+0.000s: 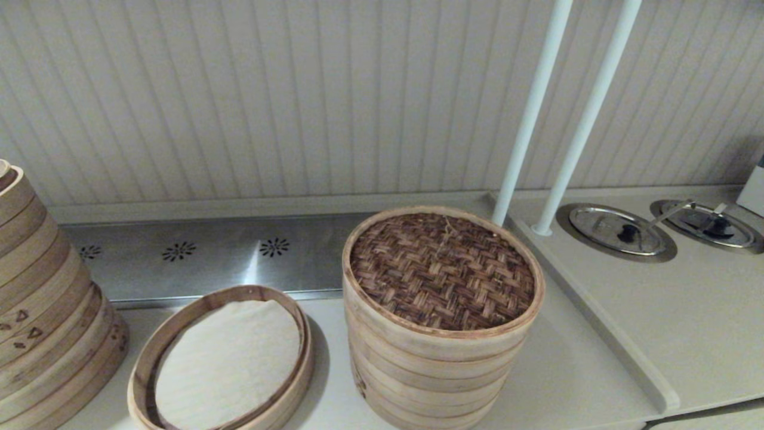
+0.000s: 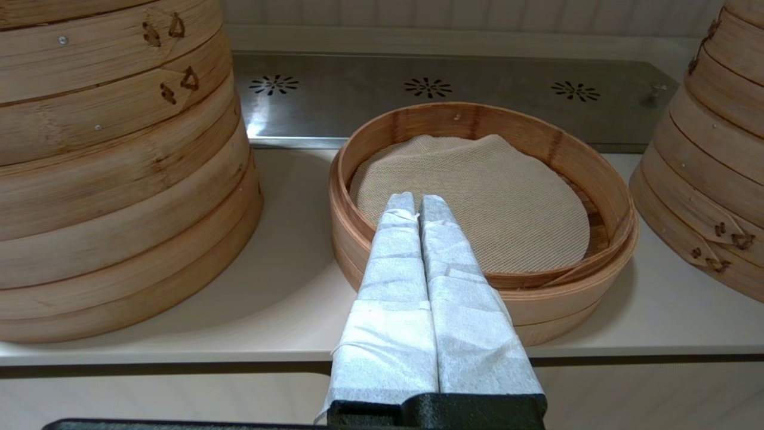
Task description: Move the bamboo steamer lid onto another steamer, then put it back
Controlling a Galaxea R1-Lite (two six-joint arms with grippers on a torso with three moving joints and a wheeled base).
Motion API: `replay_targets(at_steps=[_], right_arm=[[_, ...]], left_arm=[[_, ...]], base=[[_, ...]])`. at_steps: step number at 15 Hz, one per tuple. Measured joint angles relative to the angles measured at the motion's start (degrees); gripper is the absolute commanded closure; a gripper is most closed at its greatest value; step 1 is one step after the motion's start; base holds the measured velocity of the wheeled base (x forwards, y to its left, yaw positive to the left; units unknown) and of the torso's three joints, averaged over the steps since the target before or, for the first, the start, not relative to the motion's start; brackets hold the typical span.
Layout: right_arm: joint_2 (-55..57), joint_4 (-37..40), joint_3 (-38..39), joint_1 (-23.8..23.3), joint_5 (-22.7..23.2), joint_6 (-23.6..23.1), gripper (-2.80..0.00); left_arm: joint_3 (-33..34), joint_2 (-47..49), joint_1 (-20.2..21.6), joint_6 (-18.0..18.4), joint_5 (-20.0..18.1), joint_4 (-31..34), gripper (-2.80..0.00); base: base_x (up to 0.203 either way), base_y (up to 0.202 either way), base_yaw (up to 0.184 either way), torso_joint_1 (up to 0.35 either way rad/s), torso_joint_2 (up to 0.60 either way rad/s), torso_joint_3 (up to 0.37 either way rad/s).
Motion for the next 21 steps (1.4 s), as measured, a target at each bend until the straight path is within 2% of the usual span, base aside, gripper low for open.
replay_targets(at_steps=[21], right_arm=[[0.0, 0.0, 0.0, 0.0, 0.0, 0.0, 0.0]], left_arm=[[0.0, 0.0, -0.2, 0.4, -0.1, -0.2, 0.0]], base=[[0.0, 0.0, 0.0, 0.0, 0.0, 0.0]])
